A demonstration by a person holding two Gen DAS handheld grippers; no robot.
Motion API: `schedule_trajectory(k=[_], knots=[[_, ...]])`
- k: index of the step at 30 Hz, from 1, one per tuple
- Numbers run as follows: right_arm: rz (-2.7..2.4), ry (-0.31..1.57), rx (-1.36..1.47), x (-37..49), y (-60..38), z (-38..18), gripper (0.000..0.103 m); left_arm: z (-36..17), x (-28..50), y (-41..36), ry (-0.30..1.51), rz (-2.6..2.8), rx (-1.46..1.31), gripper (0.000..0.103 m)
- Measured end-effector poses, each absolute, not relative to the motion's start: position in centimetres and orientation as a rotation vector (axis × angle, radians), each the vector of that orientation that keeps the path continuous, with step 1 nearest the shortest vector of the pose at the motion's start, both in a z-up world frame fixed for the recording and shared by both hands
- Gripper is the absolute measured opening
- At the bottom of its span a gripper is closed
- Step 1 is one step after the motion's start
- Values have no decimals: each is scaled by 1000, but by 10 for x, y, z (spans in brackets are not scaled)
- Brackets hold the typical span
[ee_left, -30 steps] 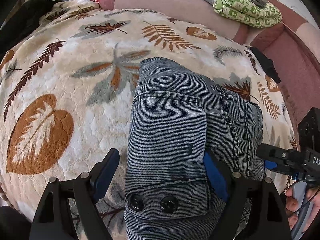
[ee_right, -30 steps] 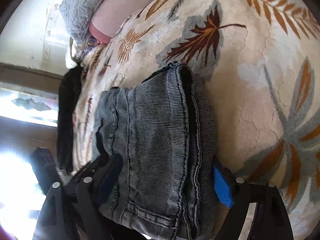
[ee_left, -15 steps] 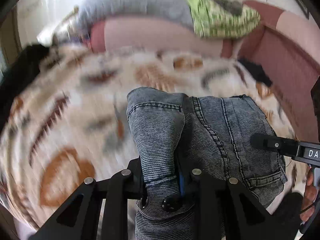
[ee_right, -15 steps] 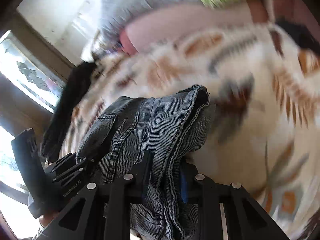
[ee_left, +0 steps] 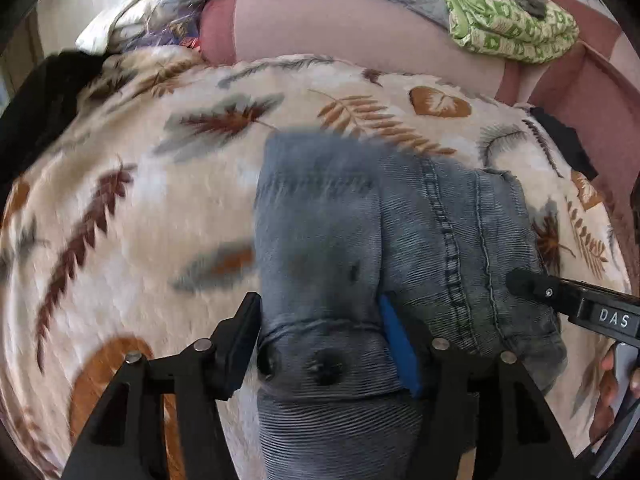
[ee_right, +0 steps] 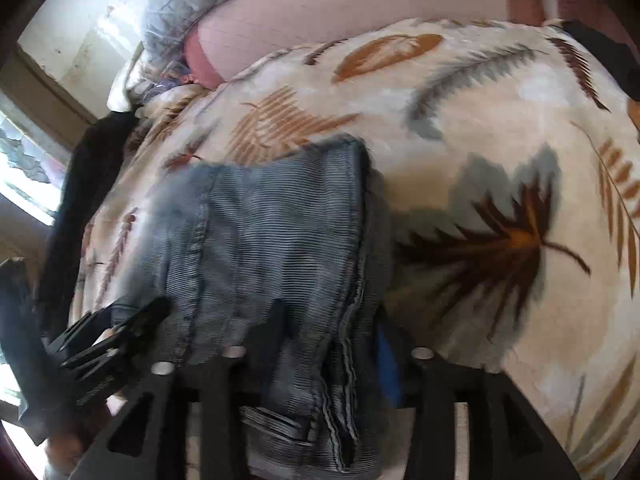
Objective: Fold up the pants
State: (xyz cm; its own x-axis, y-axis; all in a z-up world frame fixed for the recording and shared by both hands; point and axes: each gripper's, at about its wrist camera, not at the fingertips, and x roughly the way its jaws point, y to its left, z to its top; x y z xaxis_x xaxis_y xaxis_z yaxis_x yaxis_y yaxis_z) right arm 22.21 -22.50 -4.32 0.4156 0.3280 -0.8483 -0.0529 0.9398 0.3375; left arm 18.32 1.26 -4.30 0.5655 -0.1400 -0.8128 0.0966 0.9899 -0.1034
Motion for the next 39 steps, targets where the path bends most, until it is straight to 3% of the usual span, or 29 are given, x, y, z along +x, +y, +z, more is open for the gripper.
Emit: schedule_trajectory(k=[3, 5, 6, 8, 10, 11, 17, 19, 24, 39], knots=[[192, 1003, 196, 191, -223, -13, 51, -18, 153, 25, 884, -132, -86, 69], [218, 941, 180, 172, -216, 3, 59, -1, 132, 32, 805, -155, -121, 82], [232, 911, 152, 160, -209, 9, 68, 2, 124, 33, 775, -140, -119, 84], [224, 943, 88, 153, -197, -2, 73, -18, 128, 21, 861, -106, -44, 84], [203, 1131, 42, 166, -188, -48, 73, -56, 143, 5, 1022, -124, 46, 85], [198, 1107, 106, 163, -196, -49, 74, -55, 139, 6, 978, -113, 19, 86], [164, 916, 99, 119, -217, 40, 78, 20, 88, 10, 766, -76, 12, 86], [173, 853, 110, 97, -222, 69, 89, 37, 74, 10, 732, -48, 22, 90], [205, 744, -15, 64, -195, 110, 103, 62, 45, 5, 693, -30, 23, 91], [186, 880, -155, 63, -174, 88, 103, 75, 27, 2, 701, -18, 20, 91]])
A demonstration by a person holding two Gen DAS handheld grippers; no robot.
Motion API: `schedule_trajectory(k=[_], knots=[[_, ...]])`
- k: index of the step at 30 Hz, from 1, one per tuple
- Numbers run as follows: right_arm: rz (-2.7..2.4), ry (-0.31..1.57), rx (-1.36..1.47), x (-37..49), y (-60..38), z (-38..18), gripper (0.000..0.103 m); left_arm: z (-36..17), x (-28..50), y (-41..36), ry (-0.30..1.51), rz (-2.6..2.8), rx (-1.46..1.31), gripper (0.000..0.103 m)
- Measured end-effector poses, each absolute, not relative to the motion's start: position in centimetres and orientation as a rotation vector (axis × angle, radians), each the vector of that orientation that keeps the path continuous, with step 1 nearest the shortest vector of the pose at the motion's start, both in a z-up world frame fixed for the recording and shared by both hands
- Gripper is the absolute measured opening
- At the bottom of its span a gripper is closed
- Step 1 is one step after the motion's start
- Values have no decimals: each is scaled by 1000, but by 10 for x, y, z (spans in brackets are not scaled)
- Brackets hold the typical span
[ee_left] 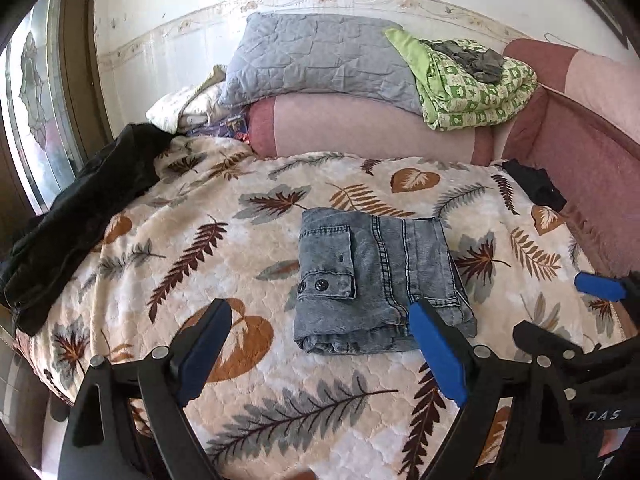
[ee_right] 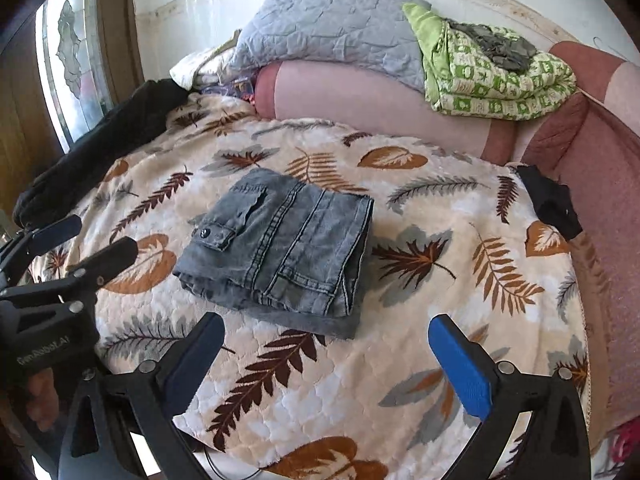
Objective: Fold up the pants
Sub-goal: 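Release the jeans and lift both grippers away from the folded stack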
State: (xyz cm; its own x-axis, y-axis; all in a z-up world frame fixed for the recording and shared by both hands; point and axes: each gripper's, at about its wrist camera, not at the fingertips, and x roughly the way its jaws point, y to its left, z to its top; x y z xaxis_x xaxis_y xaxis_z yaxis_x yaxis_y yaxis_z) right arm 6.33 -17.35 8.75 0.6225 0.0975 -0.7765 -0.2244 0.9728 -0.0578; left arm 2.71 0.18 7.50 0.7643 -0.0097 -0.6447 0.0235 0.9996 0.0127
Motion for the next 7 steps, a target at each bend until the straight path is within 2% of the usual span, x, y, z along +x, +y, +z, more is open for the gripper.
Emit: schedule_trajectory(k=[4, 7], knots=[[191, 900, -163, 66, -172, 85, 103, 74, 29, 4, 697, -36, 16, 97], [193, 907, -165, 71, -171, 84, 103, 75, 33, 3, 689, -41, 24, 97]])
